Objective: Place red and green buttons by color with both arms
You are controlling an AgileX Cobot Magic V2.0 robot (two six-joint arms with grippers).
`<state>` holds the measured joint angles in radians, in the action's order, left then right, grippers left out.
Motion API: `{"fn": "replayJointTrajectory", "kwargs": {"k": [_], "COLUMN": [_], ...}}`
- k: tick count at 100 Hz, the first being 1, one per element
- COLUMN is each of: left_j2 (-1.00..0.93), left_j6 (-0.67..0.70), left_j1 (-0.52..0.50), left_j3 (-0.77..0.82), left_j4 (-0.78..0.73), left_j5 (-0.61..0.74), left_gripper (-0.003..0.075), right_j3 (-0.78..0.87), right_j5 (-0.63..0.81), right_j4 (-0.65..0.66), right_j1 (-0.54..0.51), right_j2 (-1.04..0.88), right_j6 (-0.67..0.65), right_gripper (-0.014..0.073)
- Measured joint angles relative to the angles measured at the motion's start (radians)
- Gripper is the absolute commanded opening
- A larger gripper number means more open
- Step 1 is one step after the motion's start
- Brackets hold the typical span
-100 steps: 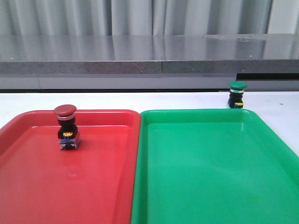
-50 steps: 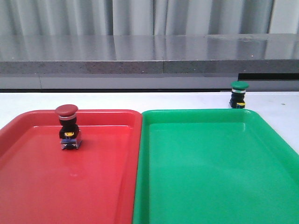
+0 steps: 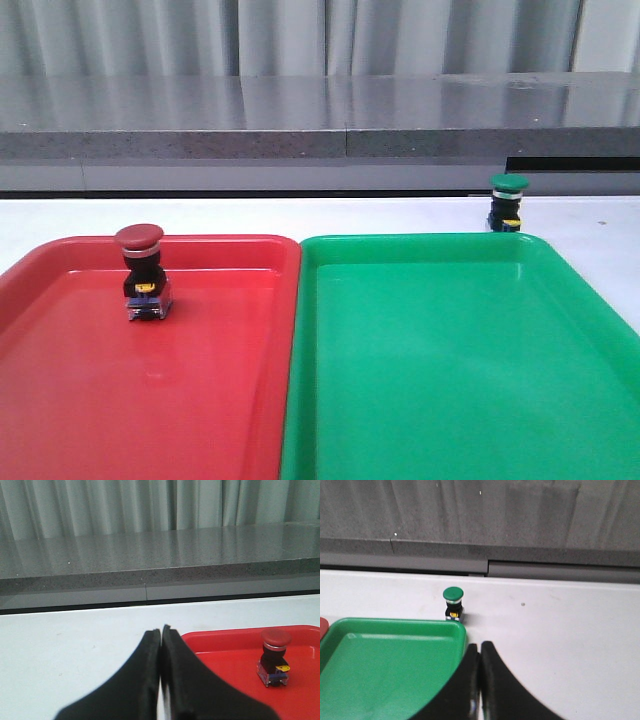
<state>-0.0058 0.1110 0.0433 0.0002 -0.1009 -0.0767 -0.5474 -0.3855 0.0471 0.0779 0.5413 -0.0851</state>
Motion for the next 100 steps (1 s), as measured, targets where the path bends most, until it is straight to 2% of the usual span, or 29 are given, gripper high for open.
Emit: {"fn": "replayJointTrajectory", "kwargs": {"k": [8,21,47,55,64,71,75,76,77,85,92,100], "left_j2": [0.0,0.0,0.0,0.0,0.0,0.0,0.0,0.0,0.0,0.0,0.0,0.0], "left_j6": [0.0,0.0,0.0,0.0,0.0,0.0,0.0,0.0,0.0,0.0,0.0,0.0], "left_j1": [0.0,0.0,0.0,0.0,0.0,0.0,0.0,0.0,0.0,0.0,0.0,0.0], "left_j3": [0.0,0.0,0.0,0.0,0.0,0.0,0.0,0.0,0.0,0.0,0.0,0.0], "left_j4": [0.0,0.0,0.0,0.0,0.0,0.0,0.0,0.0,0.0,0.0,0.0,0.0], "left_j5": [0.0,0.0,0.0,0.0,0.0,0.0,0.0,0.0,0.0,0.0,0.0,0.0], "left_gripper": [-0.0019,-0.0019,-0.0019,-0.0019,-0.0019,-0.0019,-0.0019,-0.0019,-0.0019,-0.0019,-0.0019,-0.0019], "right_j3": [-0.071,-0.146,-0.158,-0.158,-0.158,-0.158,-0.158,-0.158,-0.158,-0.158,-0.158,-0.158], "right_j5": [-0.048,-0.044,0.05,0.059,0.065,0.065,0.065,0.065,0.066,0.072,0.077,0.091], "right_j4": [0.0,0.0,0.0,0.0,0.0,0.0,0.0,0.0,0.0,0.0,0.0,-0.004], "right_j1": [0.0,0.0,0.0,0.0,0.0,0.0,0.0,0.0,0.0,0.0,0.0,0.0], "right_j2": [0.1,0.218,0.329,0.333,0.333,0.333,0.333,0.333,0.333,0.333,0.333,0.333], "right_j6": [0.0,0.0,0.0,0.0,0.0,0.0,0.0,0.0,0.0,0.0,0.0,0.0], "right_gripper": [-0.0067,-0.0067,-0.0064,-0.0028,0.0109,0.027,0.0395,0.0395,0.0445,0.0596,0.0664,0.0659]}}
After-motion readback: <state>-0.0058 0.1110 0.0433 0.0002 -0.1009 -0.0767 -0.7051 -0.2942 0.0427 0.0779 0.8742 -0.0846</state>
